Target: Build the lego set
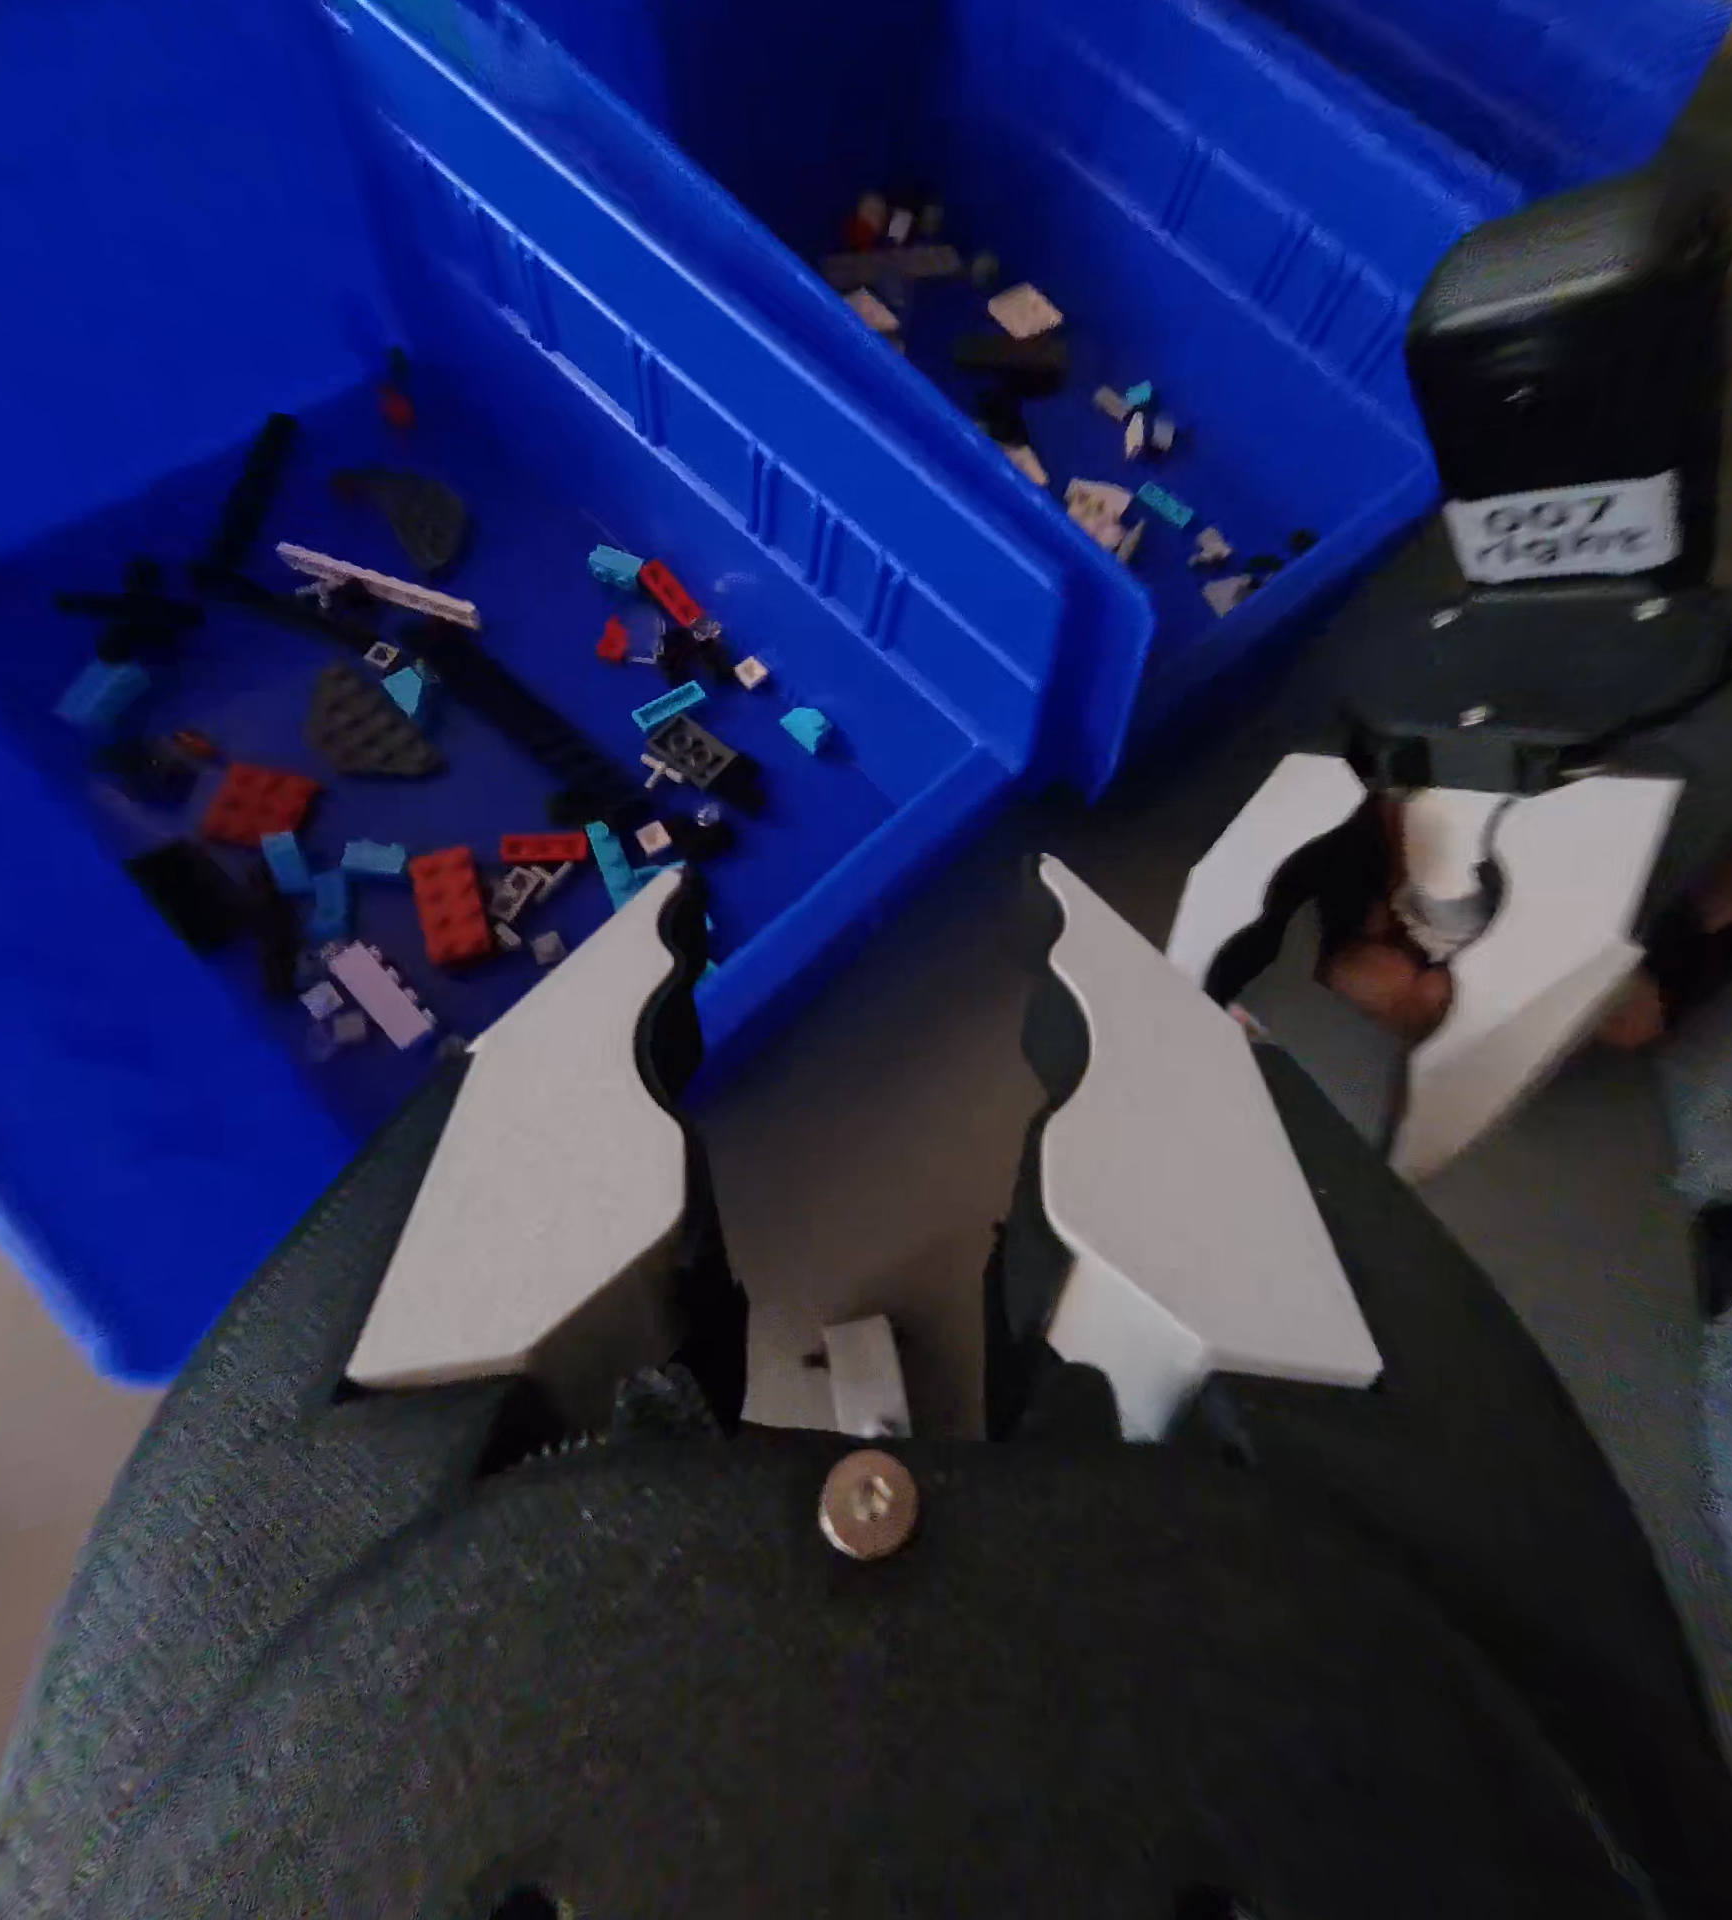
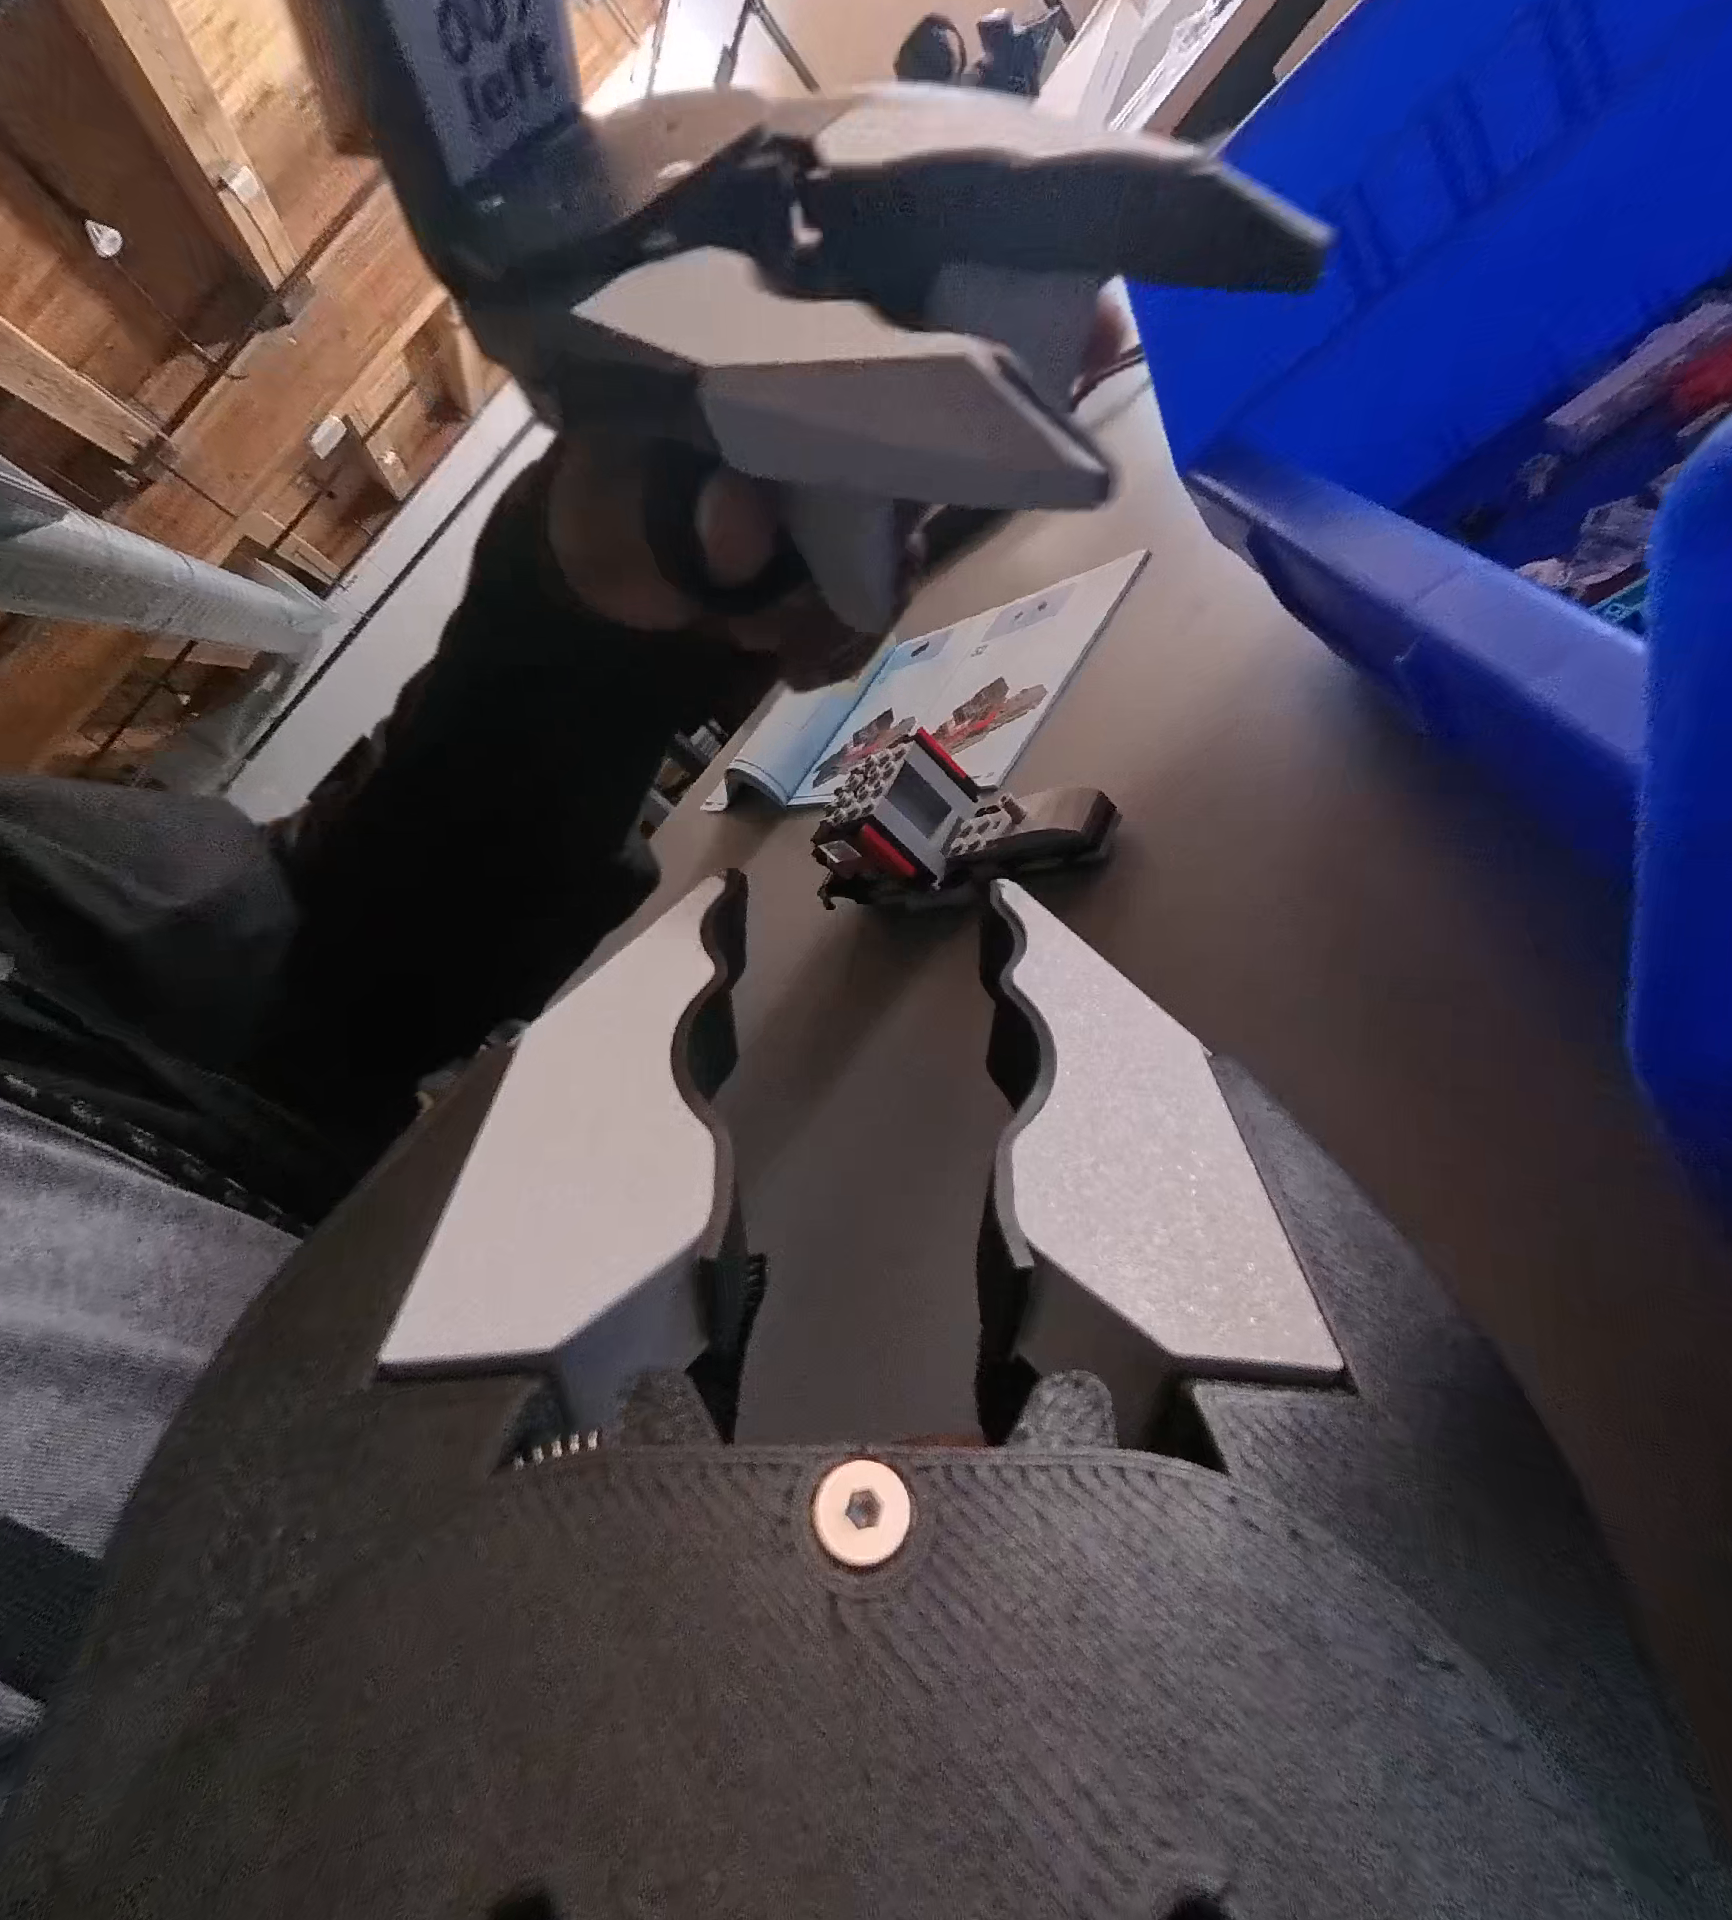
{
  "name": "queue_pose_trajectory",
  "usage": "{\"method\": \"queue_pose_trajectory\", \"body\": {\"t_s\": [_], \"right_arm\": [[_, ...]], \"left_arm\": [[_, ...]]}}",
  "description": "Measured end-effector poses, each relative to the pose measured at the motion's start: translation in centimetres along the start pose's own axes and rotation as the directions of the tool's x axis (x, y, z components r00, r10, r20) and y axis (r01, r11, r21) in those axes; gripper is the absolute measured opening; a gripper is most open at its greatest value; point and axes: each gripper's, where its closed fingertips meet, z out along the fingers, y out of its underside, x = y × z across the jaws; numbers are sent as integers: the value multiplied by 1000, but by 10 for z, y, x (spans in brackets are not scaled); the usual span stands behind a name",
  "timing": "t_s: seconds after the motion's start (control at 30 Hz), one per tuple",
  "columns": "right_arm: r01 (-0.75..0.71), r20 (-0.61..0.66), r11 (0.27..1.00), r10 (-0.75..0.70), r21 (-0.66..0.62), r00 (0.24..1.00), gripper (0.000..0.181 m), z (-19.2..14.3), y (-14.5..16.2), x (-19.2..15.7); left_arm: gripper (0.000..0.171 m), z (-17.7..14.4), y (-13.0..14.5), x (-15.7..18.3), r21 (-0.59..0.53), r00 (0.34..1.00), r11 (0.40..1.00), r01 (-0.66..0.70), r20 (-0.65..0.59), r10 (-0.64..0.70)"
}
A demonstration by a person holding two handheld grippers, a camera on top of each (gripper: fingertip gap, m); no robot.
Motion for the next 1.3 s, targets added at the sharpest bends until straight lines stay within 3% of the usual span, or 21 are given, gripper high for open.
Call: {"method": "queue_pose_trajectory", "body": {"t_s": [0.17, 0.3, 0.53, 0.77, 0.87, 0.97, 1.03, 1.1, 1.17, 1.3], "right_arm": [[-4, 12, 1000, 4, -9, 1000, 45, 0, 2, -2], [-7, 15, 1000, 8, -12, 1000, 45, 0, 3, -3], [-8, 10, 1000, 8, -17, 1000, 45, 2, 4, -1], [-3, -1, 1000, 3, -18, 1000, 44, 3, 4, 0], [13, 8, 1000, -13, -21, 1000, 45, 4, 5, -2], [48, 42, 999, -47, -17, 998, 45, 4, 3, -9], [82, 42, 996, -80, -48, 996, 47, 1, 0, -14], [132, 66, 989, -128, -67, 990, 47, -7, -17, -29], [235, 55, 967, -231, -93, 971, 46, -16, -47, -42], [499, -123, 827, -541, -261, 832, 42, -8, -124, -25]], "left_arm": [[62, 29, 18, -15, -155, 999, 987, -34, -33, 29], [59, 36, 47, -17, -294, 997, 954, -64, -59, 49], [49, 25, 59, -18, -322, 994, 941, -108, -62, 92], [49, 12, 68, -5, -322, 992, 942, -94, -112, 60], [51, 3, 53, -4, -209, 996, 977, -51, -78, 35], [52, -35, 17, -9, 66, 998, 996, 59, -5, -59], [52, -76, 5, -12, 265, 986, 952, 152, 23, -164], [51, -116, 17, -13, 403, 963, 887, 223, 48, -264], [51, -144, 48, -12, 457, 937, 850, 263, 88, -337], [51, -176, 111, -1, 530, 889, 789, 311, 131, -439]]}}
